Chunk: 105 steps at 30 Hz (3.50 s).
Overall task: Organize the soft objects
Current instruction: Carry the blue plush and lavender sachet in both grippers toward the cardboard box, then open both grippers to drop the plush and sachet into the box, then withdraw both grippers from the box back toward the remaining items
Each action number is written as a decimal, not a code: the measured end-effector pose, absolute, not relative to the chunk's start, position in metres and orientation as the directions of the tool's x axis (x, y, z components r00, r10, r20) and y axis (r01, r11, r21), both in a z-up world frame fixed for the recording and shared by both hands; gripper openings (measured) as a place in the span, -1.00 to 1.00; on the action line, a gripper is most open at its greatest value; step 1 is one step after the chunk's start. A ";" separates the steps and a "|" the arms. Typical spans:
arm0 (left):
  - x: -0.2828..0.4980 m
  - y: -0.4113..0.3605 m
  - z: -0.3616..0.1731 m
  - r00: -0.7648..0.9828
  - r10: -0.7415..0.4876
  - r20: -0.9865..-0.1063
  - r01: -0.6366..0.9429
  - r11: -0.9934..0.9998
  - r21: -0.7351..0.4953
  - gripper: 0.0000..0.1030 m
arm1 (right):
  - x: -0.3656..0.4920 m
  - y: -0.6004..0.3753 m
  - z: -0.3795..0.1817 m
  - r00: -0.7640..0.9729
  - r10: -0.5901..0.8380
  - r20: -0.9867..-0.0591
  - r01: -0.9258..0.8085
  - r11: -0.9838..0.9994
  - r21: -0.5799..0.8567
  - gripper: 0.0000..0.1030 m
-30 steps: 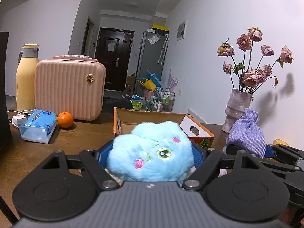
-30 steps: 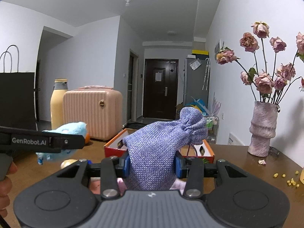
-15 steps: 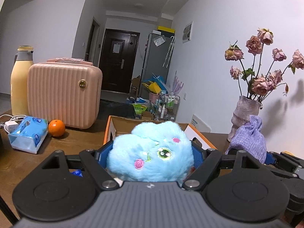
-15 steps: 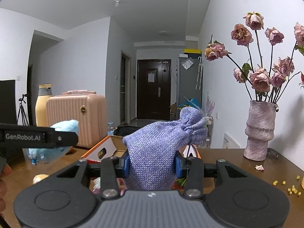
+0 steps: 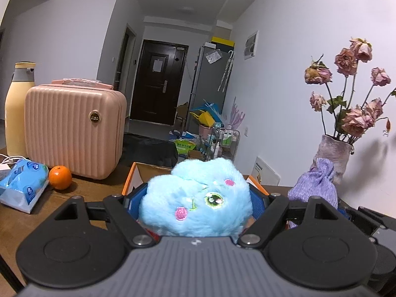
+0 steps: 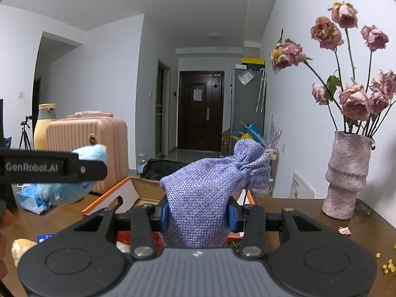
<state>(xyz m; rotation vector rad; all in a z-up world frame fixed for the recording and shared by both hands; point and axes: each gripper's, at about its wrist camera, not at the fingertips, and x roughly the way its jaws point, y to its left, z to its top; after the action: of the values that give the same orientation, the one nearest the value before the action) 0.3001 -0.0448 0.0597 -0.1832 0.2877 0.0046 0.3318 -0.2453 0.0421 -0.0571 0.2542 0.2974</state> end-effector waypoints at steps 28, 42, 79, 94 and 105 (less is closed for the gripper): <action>0.420 -0.048 0.049 0.932 0.080 -0.354 -0.125 0.986 -0.106 0.58 | 0.463 -0.226 0.020 0.881 0.268 -0.391 -0.301 0.953 -0.025 -0.17; 0.461 -0.039 0.032 0.888 0.135 -0.440 -0.177 0.983 -0.055 0.58 | 0.501 -0.215 0.002 0.845 0.239 -0.479 -0.301 0.952 -0.056 -0.16; 0.446 -0.015 -0.014 0.866 0.167 -0.471 -0.248 0.962 -0.114 1.00 | 0.484 -0.243 -0.008 0.882 0.156 -0.446 -0.195 0.980 -0.043 1.00; 0.383 -0.017 -0.002 0.902 0.175 -0.394 -0.232 0.967 -0.102 1.00 | 0.426 -0.257 0.000 0.902 0.160 -0.400 -0.179 0.984 -0.011 1.00; 0.333 -0.012 0.035 0.943 0.177 -0.283 -0.215 0.970 -0.110 1.00 | 0.372 -0.257 0.008 0.921 0.164 -0.352 -0.173 0.985 0.007 1.00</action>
<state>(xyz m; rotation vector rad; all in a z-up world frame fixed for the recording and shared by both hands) 0.3329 -0.0118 0.0349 -0.1401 0.2748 0.2008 0.3719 -0.2575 0.0081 -0.0247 0.3596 0.1730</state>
